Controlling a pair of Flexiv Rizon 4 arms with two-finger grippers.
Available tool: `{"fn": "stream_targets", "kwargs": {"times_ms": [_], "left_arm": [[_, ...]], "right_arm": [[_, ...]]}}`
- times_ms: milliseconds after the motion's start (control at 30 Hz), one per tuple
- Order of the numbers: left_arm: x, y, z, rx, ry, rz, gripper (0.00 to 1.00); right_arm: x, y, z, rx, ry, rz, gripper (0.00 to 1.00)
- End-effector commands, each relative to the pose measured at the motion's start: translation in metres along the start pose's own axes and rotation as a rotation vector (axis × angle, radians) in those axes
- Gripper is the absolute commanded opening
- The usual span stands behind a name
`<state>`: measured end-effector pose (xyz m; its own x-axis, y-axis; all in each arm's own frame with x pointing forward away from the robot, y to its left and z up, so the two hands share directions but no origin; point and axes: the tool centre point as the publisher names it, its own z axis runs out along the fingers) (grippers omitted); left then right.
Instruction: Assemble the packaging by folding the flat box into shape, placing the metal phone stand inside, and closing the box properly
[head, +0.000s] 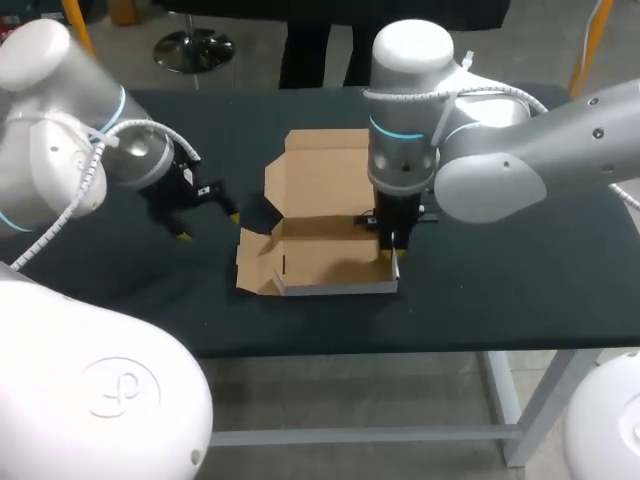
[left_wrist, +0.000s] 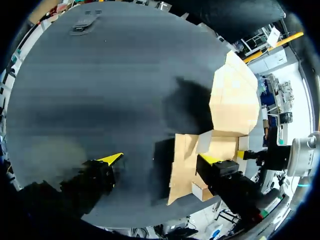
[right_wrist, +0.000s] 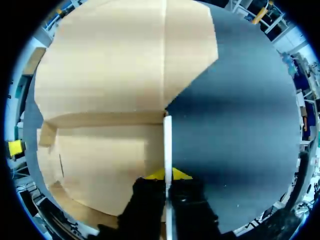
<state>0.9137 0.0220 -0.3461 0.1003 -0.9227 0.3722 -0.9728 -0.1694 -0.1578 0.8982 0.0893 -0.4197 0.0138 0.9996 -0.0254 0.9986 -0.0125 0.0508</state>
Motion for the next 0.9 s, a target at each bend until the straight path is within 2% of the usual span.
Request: {"fn": "stream_targets", "kwargs": {"times_ms": [33, 167, 333, 467, 633, 667, 900], "left_arm": [[0.003, -0.006, 0.002, -0.088, 0.009, 0.013, 0.97], [0.004, -0.004, 0.009, -0.108, 0.028, 0.046, 0.89], [0.004, 0.003, 0.018, -0.120, 0.065, 0.086, 0.89], [0.006, 0.011, 0.024, -0.122, 0.103, 0.114, 0.82], [0.008, 0.017, 0.029, -0.124, 0.134, 0.121, 0.76], [0.009, 0.019, 0.031, -0.124, 0.136, 0.123, 0.72], [0.014, 0.030, 0.037, -0.135, 0.165, 0.125, 0.68]], "right_arm": [[0.000, 0.000, -0.001, 0.003, -0.001, -0.001, 0.00], [0.000, 0.000, -0.001, 0.003, -0.001, -0.001, 0.00], [0.000, 0.000, -0.001, 0.003, -0.001, -0.001, 0.00], [0.000, 0.000, -0.001, 0.003, -0.001, -0.001, 0.00], [0.000, 0.000, -0.001, 0.003, -0.001, -0.001, 0.00], [0.000, 0.000, -0.001, 0.003, -0.001, -0.001, 0.00], [0.000, 0.000, -0.001, 0.003, -0.001, -0.001, 0.00]]}}
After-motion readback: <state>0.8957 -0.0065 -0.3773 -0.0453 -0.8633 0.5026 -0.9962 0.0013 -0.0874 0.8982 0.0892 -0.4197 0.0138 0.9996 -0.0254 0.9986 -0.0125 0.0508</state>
